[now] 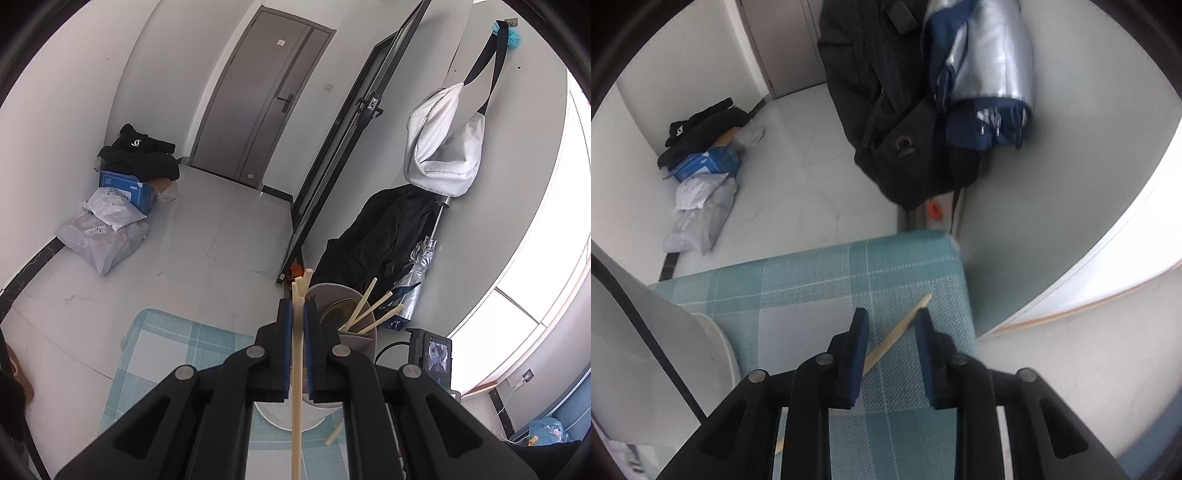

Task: Organize utensils

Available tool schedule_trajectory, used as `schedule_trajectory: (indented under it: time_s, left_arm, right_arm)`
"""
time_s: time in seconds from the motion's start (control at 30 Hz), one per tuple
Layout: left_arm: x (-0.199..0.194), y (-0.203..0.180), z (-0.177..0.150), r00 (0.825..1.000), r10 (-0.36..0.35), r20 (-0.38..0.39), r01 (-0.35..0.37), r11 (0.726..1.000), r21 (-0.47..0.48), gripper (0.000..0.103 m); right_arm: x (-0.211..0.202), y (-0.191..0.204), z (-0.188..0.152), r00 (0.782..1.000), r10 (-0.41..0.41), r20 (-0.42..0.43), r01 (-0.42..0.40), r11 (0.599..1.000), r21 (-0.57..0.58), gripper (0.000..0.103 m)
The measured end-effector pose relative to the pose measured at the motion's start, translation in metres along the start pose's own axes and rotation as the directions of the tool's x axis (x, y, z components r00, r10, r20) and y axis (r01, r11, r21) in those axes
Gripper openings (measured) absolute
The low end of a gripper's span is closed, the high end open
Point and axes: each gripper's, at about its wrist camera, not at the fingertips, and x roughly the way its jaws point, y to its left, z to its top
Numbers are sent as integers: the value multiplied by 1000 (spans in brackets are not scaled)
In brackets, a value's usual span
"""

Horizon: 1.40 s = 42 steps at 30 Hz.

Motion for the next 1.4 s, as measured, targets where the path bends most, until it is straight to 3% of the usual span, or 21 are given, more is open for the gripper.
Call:
schedule_trajectory:
  time_s: [0.1,0.27,0.43,0.73,0.83,0.93,1.07,1.23,1.4]
  left_arm:
    - [0,3,-1,1000,3,-3,-3,1000,-4,3]
    - [-1,7,0,1000,-10,-7,10,1000,-21,3]
    - [-4,6,-1,1000,-21,-4,21,999,-34,3]
    - [-7,7,-2,1000,-8,2,8,999,-34,3]
    - [-6,8,-3,1000,2,-1,-2,999,-32,3]
    - [-7,6,-4,1000,11,3,-11,1000,-16,3]
    - [-7,-1,-1,1000,8,16,-8,1000,-7,3]
    - [-11,-15,11,1000,-12,27,12,1000,14,3]
    - [-14,-26,29,998,-6,58,4,1000,24,3]
  right_arm:
    - [-3,-3,-5,999,44,-7,-44,999,-4,5]
    - [-22,1,-30,994,102,-45,-107,988,-114,4]
    - [-43,17,-69,973,183,-139,-211,951,-227,5]
    - [-42,46,-78,992,89,-85,-116,902,-415,13]
    - [-40,52,-78,995,82,-53,-97,902,-421,13]
    - [-38,59,-81,994,99,-48,-110,900,-423,4]
    - [-53,49,-87,990,136,-26,-135,912,-388,4]
    - [-115,28,-79,956,257,140,-216,941,-259,3]
    - [-162,24,-78,903,345,255,-294,931,-217,3]
